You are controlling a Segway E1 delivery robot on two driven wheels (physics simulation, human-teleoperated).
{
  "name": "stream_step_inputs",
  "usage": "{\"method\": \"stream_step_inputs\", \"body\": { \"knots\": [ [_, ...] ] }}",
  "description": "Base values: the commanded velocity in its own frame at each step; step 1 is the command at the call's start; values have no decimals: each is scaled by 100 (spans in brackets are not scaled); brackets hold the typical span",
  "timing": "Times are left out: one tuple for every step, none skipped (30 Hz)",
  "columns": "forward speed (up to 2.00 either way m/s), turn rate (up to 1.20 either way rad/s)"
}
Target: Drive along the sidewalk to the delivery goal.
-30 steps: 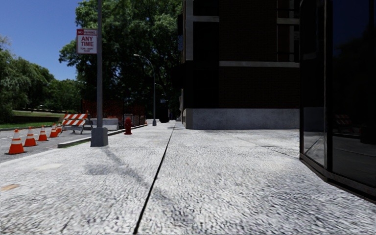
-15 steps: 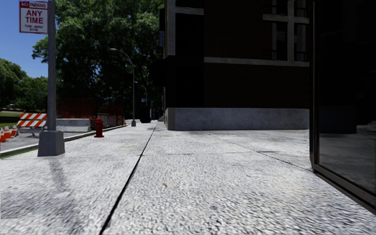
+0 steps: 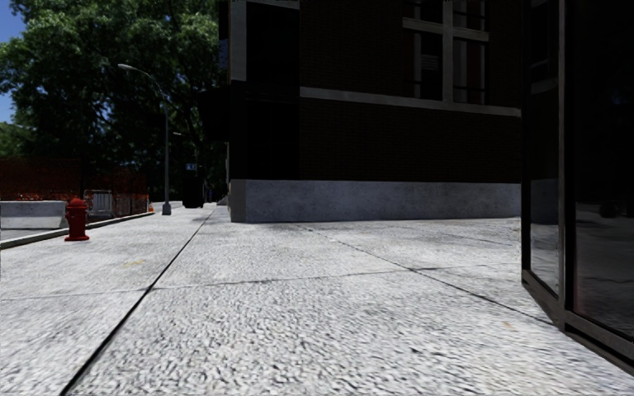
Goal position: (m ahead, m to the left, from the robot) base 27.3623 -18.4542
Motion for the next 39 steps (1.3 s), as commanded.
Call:
{"method": "stream_step_inputs", "body": {
  "knots": [
    [200, -43],
    [200, -43],
    [200, -43],
    [200, -43],
    [200, -43],
    [200, -43],
    [200, -43],
    [200, -43],
    [200, -43],
    [200, -43],
    [200, -43],
    [200, -43],
    [200, -43],
    [200, -43],
    [200, -43],
    [200, -43],
    [200, -43],
    [200, -43],
    [200, -43],
    [200, -43],
    [200, -43],
    [200, -43],
    [200, -43],
    [200, -43],
    [200, -43],
    [200, -43],
    [200, -43],
    [200, -43],
    [200, -43],
    [200, -43],
    [200, -43],
    [200, -43],
    [200, -43],
    [200, -43],
    [200, -43],
    [200, -43],
    [200, -43],
    [200, -43],
    [200, -43]
  ]
}}
